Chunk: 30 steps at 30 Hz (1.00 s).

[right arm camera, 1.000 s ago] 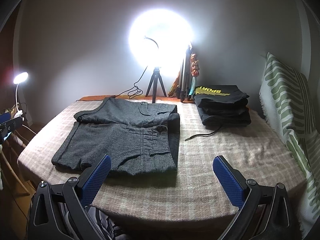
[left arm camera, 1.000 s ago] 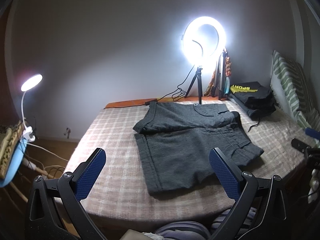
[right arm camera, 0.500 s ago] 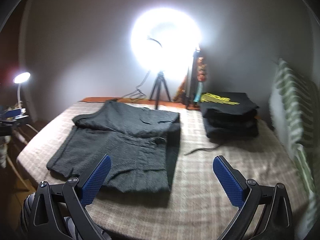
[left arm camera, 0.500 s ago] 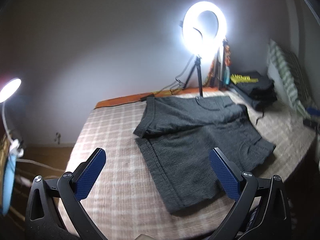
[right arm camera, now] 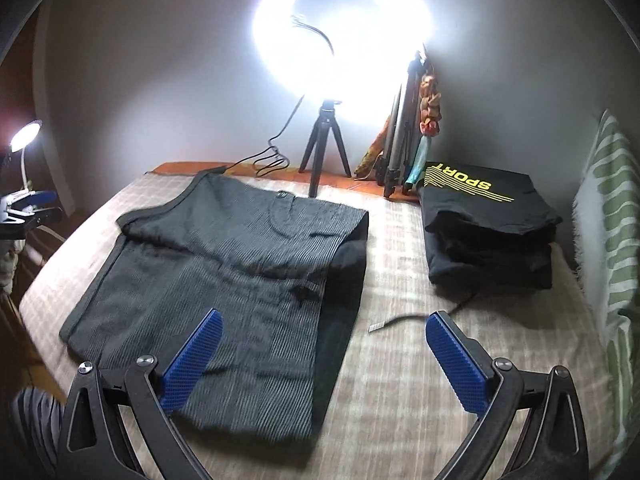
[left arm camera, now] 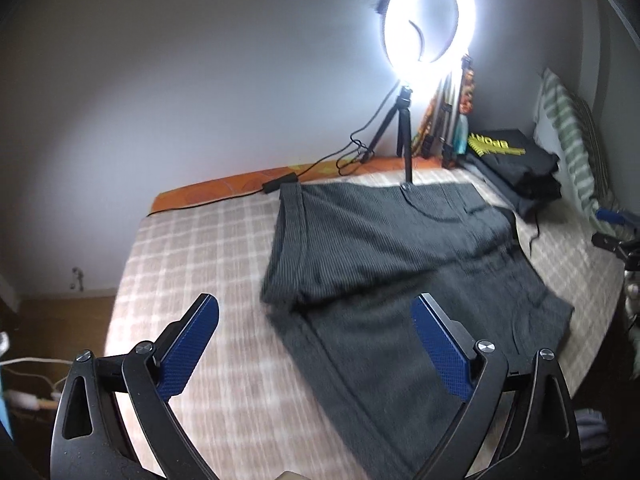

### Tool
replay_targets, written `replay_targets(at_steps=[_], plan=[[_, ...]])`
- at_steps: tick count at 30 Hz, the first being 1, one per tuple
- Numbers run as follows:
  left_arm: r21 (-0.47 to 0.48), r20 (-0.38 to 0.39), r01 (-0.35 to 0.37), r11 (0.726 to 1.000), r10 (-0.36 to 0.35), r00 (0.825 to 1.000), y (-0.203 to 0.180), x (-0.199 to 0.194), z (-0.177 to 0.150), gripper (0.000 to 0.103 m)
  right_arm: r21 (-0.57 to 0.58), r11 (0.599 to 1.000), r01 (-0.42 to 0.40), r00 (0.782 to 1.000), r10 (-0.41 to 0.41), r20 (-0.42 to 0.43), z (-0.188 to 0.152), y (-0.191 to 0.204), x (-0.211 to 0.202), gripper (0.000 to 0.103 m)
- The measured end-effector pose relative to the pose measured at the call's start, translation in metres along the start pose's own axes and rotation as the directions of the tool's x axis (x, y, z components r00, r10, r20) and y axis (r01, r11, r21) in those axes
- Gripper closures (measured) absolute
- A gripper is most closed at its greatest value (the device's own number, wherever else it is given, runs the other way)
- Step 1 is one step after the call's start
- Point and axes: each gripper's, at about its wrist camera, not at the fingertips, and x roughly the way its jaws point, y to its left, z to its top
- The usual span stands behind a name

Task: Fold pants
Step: 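Reach both grippers to the waistband edge of the grey shorts and grasp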

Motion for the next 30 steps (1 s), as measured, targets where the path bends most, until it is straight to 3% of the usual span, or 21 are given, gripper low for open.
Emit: replay_targets(at_steps=[12,22,30], plan=[[-0.105,-0.125,0.084,0.991,-0.097,0.987,0.044,0.141,0.076,0.006,0.116,0.989,-0.086,0.989,0.099,-0.106,0.078,-0.069,0.130,0.000],[-0.124,-0.195,0.064,0.990,-0.087,0.977,0.063,0.232,0.107,0.007,0.211,0.968,-0.136,0.970,0.174,-0.172,0.096,-0.092,0.229,0.000],[-0.187,-0.224,0.065,0.980,-0.107,0.969,0.075,0.278,0.111,0.007,0.187,0.975,-0.120,0.964,0.159,-0.212,0.099,-0.088,0.274,0.000]])
